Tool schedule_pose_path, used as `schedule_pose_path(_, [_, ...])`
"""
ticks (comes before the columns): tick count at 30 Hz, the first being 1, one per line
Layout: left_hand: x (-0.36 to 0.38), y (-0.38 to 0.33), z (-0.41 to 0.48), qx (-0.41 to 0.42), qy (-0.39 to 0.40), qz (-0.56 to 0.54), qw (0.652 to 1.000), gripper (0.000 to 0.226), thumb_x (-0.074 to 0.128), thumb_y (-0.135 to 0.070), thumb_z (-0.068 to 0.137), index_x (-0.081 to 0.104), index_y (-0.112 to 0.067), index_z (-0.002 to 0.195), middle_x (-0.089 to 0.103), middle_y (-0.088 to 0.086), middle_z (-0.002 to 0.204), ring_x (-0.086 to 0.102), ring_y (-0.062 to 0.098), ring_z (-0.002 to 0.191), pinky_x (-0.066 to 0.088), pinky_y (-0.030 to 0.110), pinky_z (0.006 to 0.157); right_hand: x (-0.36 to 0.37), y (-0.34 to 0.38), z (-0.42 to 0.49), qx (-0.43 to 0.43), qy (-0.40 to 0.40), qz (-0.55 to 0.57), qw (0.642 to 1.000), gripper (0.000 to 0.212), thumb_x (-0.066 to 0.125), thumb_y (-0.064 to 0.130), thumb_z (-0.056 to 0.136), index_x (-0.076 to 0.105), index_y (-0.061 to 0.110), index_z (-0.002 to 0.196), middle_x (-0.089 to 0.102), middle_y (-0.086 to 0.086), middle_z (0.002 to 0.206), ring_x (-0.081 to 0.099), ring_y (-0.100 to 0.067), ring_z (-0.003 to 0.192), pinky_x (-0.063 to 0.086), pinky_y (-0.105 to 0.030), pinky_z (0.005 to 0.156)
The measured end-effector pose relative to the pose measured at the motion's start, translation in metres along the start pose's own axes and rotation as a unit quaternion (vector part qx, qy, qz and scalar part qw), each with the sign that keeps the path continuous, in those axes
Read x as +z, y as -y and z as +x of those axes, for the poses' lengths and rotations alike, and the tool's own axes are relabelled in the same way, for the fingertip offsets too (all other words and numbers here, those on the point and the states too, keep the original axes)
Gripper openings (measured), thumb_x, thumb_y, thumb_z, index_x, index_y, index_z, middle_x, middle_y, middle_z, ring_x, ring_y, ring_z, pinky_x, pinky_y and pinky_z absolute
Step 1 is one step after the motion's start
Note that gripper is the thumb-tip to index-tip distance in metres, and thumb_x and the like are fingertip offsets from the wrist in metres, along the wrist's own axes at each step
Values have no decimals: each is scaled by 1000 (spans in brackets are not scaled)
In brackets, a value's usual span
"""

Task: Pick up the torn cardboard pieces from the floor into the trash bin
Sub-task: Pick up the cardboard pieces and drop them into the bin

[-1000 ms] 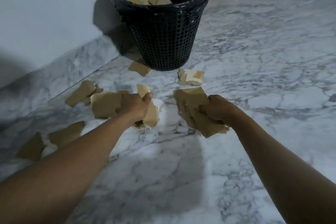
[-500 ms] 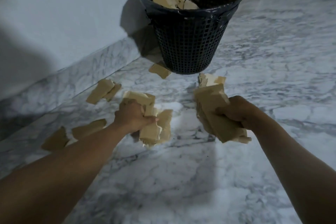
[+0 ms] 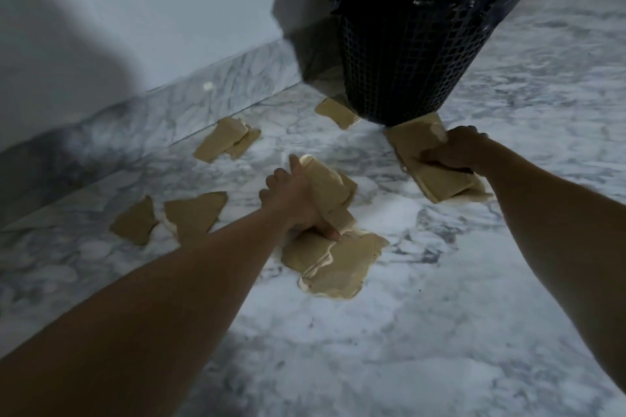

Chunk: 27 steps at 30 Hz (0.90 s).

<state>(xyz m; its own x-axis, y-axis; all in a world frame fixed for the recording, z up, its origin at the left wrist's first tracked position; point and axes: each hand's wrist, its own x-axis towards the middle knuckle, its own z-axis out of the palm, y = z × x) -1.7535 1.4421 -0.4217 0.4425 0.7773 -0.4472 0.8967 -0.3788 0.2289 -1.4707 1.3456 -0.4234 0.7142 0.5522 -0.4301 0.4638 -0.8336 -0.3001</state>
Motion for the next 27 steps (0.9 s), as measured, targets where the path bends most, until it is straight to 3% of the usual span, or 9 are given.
schedule_pose_path(4, [-1, -3, 0, -9, -60, 50, 997, 132, 90, -66, 25, 31, -16, 132, 48, 12, 128, 42, 34, 122, 37, 50, 96, 1, 3, -13, -16, 27, 16, 999, 95, 75, 56, 78, 38, 0, 145, 45, -21, 143, 50, -38, 124, 45, -44, 102])
schedule_pose_path(7, [-2, -4, -6, 38, -134, 69, 988, 100, 92, -53, 41, 42, -18, 120, 57, 8, 114, 47, 31, 116, 38, 46, 85, 5, -4, -27, 6, 39, 57, 998, 108, 82, 52, 72, 28, -4, 147, 45, -22, 140, 51, -38, 121, 47, -45, 96])
schedule_pose_path(10, [-2, 3, -10, 119, -147, -14, 982, 64, 90, -30, 58, 55, -14, 110, 64, 9, 107, 61, 30, 103, 47, 35, 73, 14, -17, -43, 25, 20, 141, 990, 86, 84, 48, 71, 48, -5, 129, 58, -20, 112, 59, -35, 95, 48, -40, 71])
schedule_pose_path(13, [-7, 13, -12, 99, -163, -183, 964, 43, 81, -27, 72, 64, -11, 108, 68, 7, 104, 65, 25, 97, 49, 28, 72, 22, -31, -55, 46, 16, 303, 952, 64, 81, 38, 78, 59, -4, 120, 65, -20, 111, 64, -36, 97, 53, -40, 72])
schedule_pose_path(15, [-20, 16, -16, 50, -146, -329, 932, 41, 78, -31, 79, 66, -11, 113, 70, 4, 108, 65, 22, 94, 51, 29, 73, 17, -37, -68, 62, 51, 407, 910, 59, 78, 38, 82, 59, -2, 121, 66, -20, 116, 65, -35, 101, 55, -44, 82])
schedule_pose_path(17, [-31, 19, -24, 10, -32, -391, 920, 37, 74, -41, 83, 66, -17, 111, 69, 2, 110, 64, 19, 95, 48, 31, 74, 12, -40, -81, 66, 112, 482, 866, 55, 75, 35, 84, 58, 0, 123, 68, -18, 118, 66, -33, 104, 54, -49, 91])
schedule_pose_path(21, [-16, 22, -43, 7, 156, -243, 957, 58, 67, -60, 80, 60, -17, 118, 63, 3, 122, 58, 23, 109, 48, 32, 83, 16, -35, -104, 58, 149, 488, 858, 56, 78, 35, 81, 60, -1, 121, 72, -19, 111, 69, -33, 101, 56, -51, 89])
schedule_pose_path(24, [12, 10, -53, 56, 99, -55, 992, 80, 70, -65, 71, 49, -17, 132, 41, 8, 134, 41, 32, 123, 44, 45, 99, 24, -29, -123, 55, 162, 456, 873, 50, 78, 38, 81, 62, 0, 111, 72, -19, 105, 69, -32, 96, 58, -44, 78])
schedule_pose_path(27, [32, -7, -74, 56, 29, -12, 998, 90, 81, -54, 68, 39, -17, 138, 28, 9, 132, 33, 37, 124, 43, 45, 99, 34, -33, -131, 55, 151, 435, 886, 53, 79, 39, 80, 62, -1, 110, 71, -18, 106, 69, -34, 98, 58, -46, 83])
